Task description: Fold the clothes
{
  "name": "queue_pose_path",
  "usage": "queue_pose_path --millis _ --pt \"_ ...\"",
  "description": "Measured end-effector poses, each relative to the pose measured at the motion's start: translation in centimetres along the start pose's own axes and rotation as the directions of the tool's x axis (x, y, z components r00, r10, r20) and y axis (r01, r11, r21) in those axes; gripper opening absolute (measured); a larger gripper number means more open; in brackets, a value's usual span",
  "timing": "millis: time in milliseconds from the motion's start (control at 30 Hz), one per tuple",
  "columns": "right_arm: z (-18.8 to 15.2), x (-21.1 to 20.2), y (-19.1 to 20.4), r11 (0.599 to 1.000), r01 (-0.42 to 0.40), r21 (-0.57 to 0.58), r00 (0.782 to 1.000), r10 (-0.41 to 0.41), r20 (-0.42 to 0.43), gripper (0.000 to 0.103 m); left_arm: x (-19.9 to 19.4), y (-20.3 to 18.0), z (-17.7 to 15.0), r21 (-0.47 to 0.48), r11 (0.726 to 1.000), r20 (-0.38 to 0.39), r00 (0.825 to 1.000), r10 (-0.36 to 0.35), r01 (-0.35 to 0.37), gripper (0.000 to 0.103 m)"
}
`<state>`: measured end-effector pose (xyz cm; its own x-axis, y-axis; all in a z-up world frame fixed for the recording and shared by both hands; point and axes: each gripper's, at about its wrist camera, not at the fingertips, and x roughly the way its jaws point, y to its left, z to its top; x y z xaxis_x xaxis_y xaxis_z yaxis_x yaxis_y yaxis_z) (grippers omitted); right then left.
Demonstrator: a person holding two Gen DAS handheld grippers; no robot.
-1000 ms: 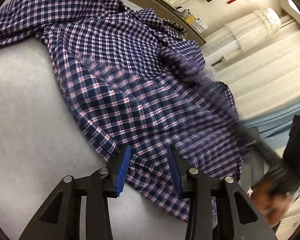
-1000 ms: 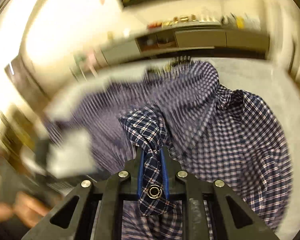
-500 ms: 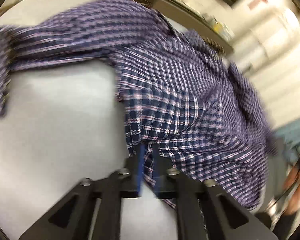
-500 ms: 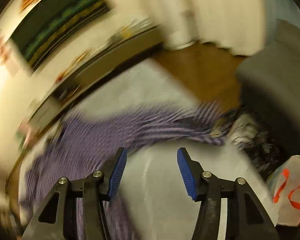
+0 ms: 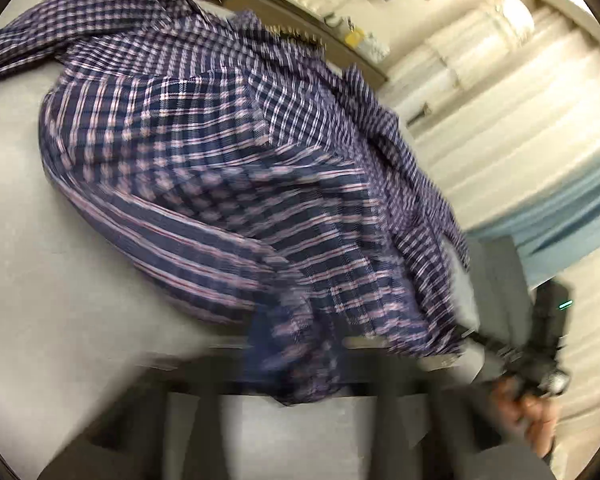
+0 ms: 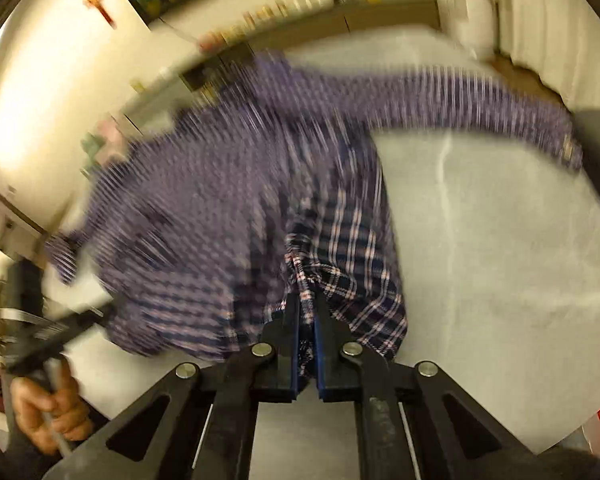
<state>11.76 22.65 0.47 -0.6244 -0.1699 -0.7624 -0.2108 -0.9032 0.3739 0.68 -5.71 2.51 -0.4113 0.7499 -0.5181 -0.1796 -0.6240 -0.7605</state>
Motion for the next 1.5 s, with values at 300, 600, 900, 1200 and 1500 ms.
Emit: queue_pose_path --millis 300,600,900,1200,1500 --pt "4.7 -10.2 0.1 0.959 -0.277 0.053 0.952 0.267 0.152 0.008 -8.5 -0.1 5.1 0.003 0.989 0.157 0.977 -0.147 0.148 0.005" --pt "-2.5 -7.2 1.6 0.981 -0.136 -0.136 0.985 0.118 -0.128 0.024 -7.7 3.9 -0.2 0.172 0.967 -0.045 0.979 0.200 -0.189 0.019" --pt "7.4 -3.7 9.1 0.922 0.034 -0.387 0.999 -0.028 0.022 0.062 -6.7 -1.4 7.9 0.400 0.856 0.158 0.945 0.286 -0.326 0.057" --pt "18.4 16.9 20.0 0.644 0.203 -0.738 0.974 -0.209 0.086 0.062 15.3 -1.2 18.7 0.683 0.522 0.151 0.798 0.584 -0.511 0.061" --pt "23.5 29.5 23.1 0.301 0.105 -0.948 0.963 -0.267 0.022 0.004 22.4 4.4 24.9 0.782 0.425 0.125 0.783 0.609 -0.456 0.054"
